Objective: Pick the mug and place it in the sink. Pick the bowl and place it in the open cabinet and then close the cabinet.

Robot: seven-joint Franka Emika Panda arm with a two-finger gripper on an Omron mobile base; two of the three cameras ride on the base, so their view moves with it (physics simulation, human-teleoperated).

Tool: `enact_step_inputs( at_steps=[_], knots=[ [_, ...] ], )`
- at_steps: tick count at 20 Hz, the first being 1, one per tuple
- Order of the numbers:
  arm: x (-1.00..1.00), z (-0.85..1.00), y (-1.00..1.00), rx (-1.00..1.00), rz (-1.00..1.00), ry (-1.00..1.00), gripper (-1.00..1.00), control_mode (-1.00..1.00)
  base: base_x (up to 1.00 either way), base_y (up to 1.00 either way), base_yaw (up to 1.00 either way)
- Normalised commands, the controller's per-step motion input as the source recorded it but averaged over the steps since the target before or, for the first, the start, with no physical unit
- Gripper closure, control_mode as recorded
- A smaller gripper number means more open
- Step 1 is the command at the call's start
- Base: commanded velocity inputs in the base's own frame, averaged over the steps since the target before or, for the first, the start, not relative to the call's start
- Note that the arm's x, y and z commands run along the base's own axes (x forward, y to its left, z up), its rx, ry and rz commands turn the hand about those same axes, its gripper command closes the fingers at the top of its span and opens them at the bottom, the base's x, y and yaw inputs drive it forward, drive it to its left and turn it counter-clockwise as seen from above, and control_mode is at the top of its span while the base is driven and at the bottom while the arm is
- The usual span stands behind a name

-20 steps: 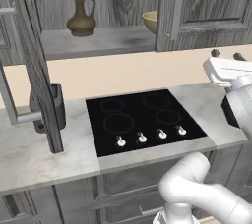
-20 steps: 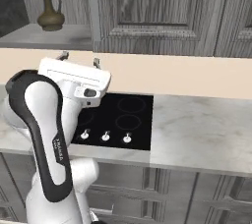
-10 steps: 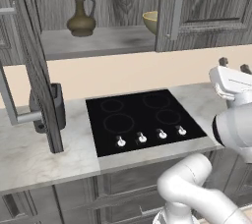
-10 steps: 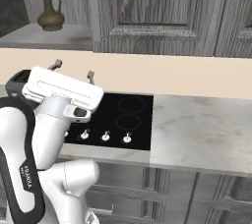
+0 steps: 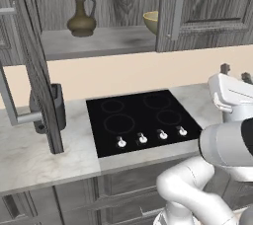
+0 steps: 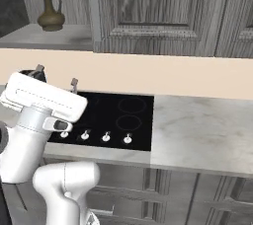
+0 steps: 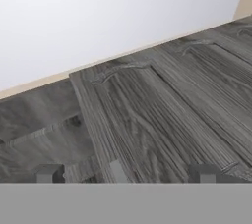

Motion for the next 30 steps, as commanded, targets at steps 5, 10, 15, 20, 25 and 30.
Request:
enact_step_inputs(
  at_steps=[5,10,15,20,25,30],
  knots=[
    [-0.39,0.0,0.57,-0.05,0.0,0.0,-1.0,-1.0,0.0,0.0,0.0],
    [-0.6,0.02,0.32,-0.04,0.0,0.0,-1.0,-1.0,0.0,0.0,0.0],
    [-0.88,0.05,0.06,0.0,0.0,0.02,-1.0,-1.0,0.0,0.0,0.0],
    [-1.0,0.13,0.05,0.0,0.0,0.01,-1.0,-1.0,0.0,0.0,0.0],
    [-1.0,0.06,0.28,0.0,0.0,0.03,-1.0,-1.0,0.0,0.0,0.0],
    [-0.89,0.0,0.54,-0.02,0.0,0.04,-1.0,-1.0,0.0,0.0,0.0]
  ],
)
